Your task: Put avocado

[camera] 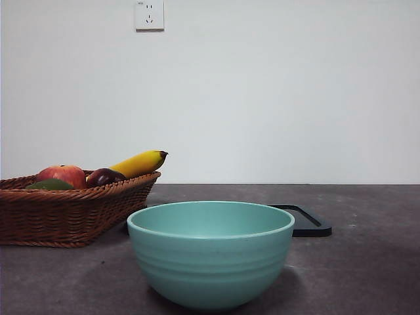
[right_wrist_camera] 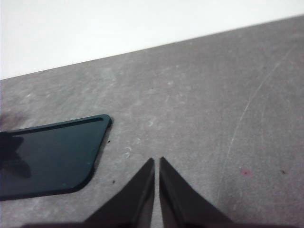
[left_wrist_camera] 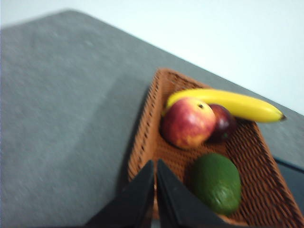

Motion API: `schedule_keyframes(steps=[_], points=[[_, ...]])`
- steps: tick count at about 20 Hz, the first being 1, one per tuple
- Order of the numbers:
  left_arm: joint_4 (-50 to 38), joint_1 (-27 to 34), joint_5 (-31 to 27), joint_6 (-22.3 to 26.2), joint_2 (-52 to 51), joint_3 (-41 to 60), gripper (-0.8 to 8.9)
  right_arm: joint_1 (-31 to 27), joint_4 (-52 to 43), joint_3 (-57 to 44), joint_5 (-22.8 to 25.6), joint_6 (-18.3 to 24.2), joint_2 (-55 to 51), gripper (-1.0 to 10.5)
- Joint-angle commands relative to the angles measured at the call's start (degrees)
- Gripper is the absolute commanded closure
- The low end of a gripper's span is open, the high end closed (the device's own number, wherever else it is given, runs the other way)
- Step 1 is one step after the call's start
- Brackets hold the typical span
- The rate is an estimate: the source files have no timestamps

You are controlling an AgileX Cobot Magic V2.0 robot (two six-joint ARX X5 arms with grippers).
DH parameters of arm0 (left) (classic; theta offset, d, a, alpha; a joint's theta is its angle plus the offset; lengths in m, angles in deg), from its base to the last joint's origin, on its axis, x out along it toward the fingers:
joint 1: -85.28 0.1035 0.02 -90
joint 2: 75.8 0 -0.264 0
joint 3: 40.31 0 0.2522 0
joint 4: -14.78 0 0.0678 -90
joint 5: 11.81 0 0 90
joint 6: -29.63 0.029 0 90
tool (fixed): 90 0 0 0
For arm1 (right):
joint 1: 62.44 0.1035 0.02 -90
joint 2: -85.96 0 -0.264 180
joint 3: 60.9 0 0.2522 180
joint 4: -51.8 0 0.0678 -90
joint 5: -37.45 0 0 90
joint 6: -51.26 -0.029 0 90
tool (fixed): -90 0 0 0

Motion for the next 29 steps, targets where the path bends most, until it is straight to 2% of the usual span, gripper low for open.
schedule_keyframes(steps=[1, 7, 11, 15, 19, 23, 29], points=[[2.5, 0.2, 0.9, -1.3, 0.6, -3.5, 8.05, 0.0, 1.5, 3.8, -0.2, -2.1, -0.1, 9.4], [8.5, 0.2, 3.0, -1.3, 5.4, -11.5, 8.04, 0.0, 9.2, 12.2, -0.9, -2.7, 1.3, 9.4], [13.4, 0.2, 6.7, 0.0, 10.4, -18.2, 8.04, 0.0, 13.7, 17.7, -4.9, -2.7, 4.3, 9.4], [19.9, 0.1, 12.7, 4.3, 16.4, -25.2, 8.04, 0.0, 17.4, 23.8, -9.6, -2.4, 8.8, 9.4], [24.3, 0.1, 18.5, 8.1, 21.7, -30.8, 8.04, 0.1, 24.4, 30.8, -14.5, 1.0, 14.7, 9.4], [27.0, -0.4, 23.0, 9.2, 24.6, -34.5, 8.04, 1.5, 31.3, 37.2, -19.7, 4.3, 20.2, 9.4], [31.2, -2.5, 28.4, 9.8, 27.8, -39.5, 8.04, 5.6, 43.4, 47.4, -21.6, 9.3, 29.7, 9.4]])
